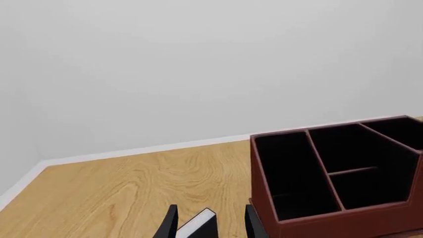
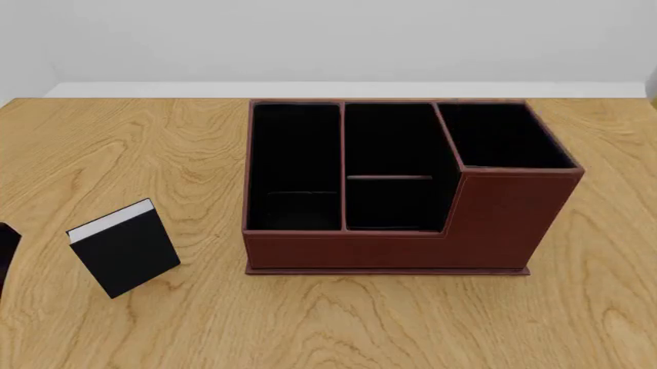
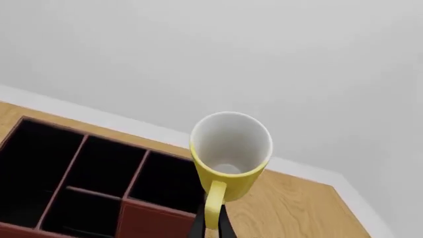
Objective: Pick up the yellow and white mug and place it to the right of the caddy.
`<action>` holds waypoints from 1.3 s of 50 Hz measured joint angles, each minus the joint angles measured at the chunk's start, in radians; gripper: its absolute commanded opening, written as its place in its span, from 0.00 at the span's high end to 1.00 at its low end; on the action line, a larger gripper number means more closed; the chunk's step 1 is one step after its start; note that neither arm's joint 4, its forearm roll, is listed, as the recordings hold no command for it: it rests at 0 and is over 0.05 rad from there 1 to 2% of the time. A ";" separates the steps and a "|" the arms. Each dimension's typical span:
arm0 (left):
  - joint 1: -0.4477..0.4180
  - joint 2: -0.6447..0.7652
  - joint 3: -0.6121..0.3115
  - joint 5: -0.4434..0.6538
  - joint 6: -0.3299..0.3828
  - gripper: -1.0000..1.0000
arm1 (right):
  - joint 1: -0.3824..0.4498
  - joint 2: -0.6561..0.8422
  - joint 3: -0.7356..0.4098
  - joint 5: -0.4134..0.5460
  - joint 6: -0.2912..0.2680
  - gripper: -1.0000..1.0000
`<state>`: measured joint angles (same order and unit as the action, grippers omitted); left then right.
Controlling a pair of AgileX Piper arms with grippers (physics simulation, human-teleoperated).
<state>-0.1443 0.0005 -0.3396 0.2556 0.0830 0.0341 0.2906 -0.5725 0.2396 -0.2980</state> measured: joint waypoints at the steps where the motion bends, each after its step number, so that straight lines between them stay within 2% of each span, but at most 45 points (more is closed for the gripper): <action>1: 0.000 0.000 0.000 0.000 0.000 0.00 | -0.004 0.002 0.002 -0.003 0.003 1.00; 27: 0.002 0.000 0.011 -0.007 0.000 0.00 | -0.131 0.077 0.033 -0.059 0.132 1.00; 65: 0.006 0.000 0.030 -0.015 -0.005 0.00 | -0.220 0.156 0.122 -0.124 0.204 1.00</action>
<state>-0.1382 0.0005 -0.3100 0.2403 0.0782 -0.1859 0.4470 -0.4501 0.1151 -0.0938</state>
